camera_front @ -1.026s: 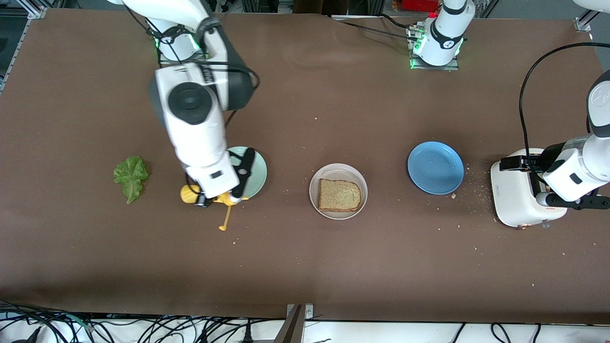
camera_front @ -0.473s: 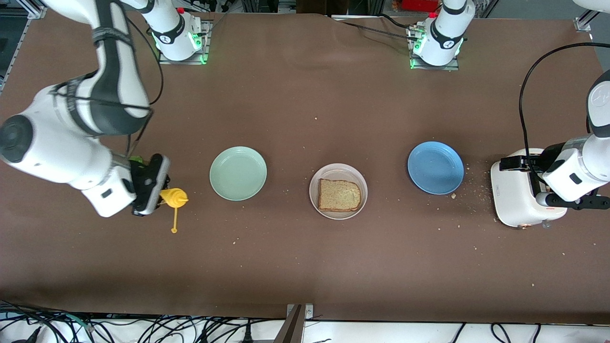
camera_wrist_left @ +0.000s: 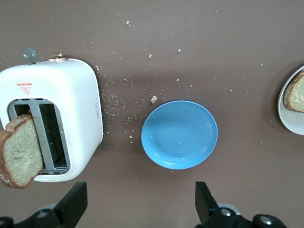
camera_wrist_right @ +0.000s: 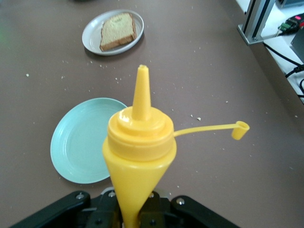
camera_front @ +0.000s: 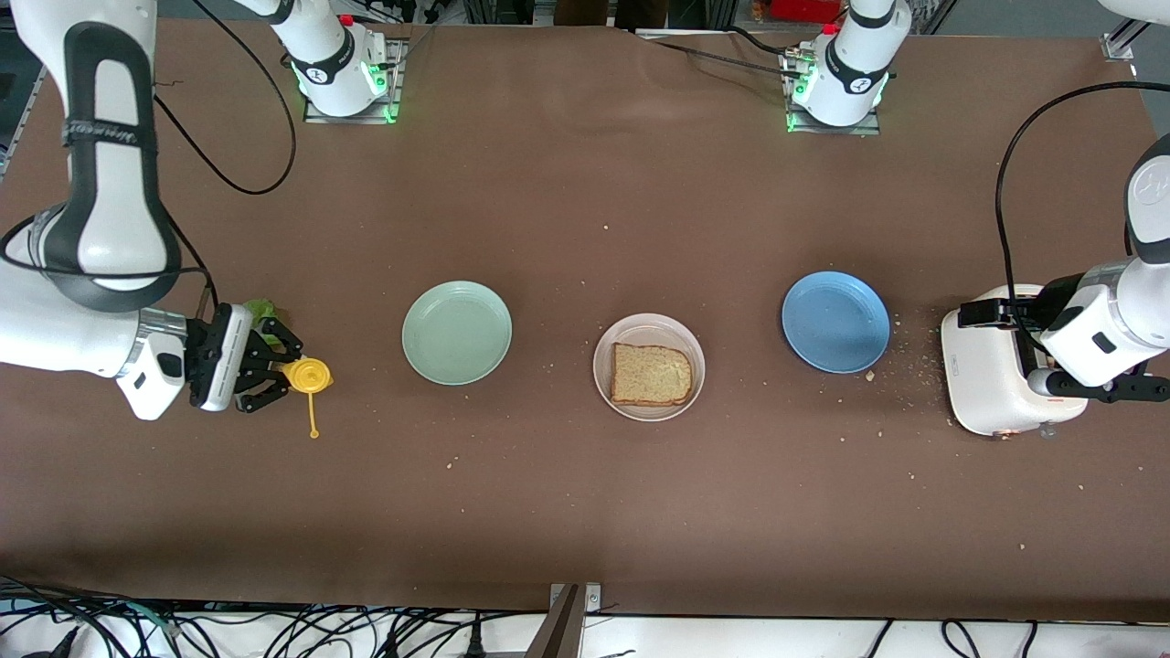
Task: Make sandwich in beige plate with both arms
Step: 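Carry the mustard bottle back beside the lettuce leaf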
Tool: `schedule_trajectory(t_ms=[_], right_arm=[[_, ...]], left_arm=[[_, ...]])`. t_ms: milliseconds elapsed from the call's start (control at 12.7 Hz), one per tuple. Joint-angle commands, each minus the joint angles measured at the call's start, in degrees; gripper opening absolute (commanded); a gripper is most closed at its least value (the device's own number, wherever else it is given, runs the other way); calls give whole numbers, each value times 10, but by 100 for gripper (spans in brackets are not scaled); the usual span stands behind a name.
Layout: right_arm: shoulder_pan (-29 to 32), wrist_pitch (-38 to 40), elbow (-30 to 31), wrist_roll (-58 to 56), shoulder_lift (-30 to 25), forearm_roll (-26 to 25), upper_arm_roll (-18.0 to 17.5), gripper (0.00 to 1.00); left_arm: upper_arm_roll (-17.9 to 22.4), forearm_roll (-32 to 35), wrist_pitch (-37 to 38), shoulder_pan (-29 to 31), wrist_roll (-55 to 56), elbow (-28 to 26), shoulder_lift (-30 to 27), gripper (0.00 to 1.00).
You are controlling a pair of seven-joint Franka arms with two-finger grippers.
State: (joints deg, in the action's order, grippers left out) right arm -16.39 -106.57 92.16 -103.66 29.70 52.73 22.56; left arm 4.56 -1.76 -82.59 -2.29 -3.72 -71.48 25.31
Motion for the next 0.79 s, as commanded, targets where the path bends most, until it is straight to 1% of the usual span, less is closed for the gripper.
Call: schedule_trajectory(t_ms=[0,158,395,710], right_arm=[[31,11,64,-82,-18,68,-8,0],[57,42,86,-140,3,125,-8,0],[94,104,88,-203,48,185,-9,0],[108,118,87,-286,83,209,-10,0]], left_arm=[[-1,25,5,-4,6,1,-3,100],[-1,25,5,-4,6,1,-3,100],[-1,25,5,-4,6,1,-3,100],[-1,25,5,-5,6,1,-3,100]])
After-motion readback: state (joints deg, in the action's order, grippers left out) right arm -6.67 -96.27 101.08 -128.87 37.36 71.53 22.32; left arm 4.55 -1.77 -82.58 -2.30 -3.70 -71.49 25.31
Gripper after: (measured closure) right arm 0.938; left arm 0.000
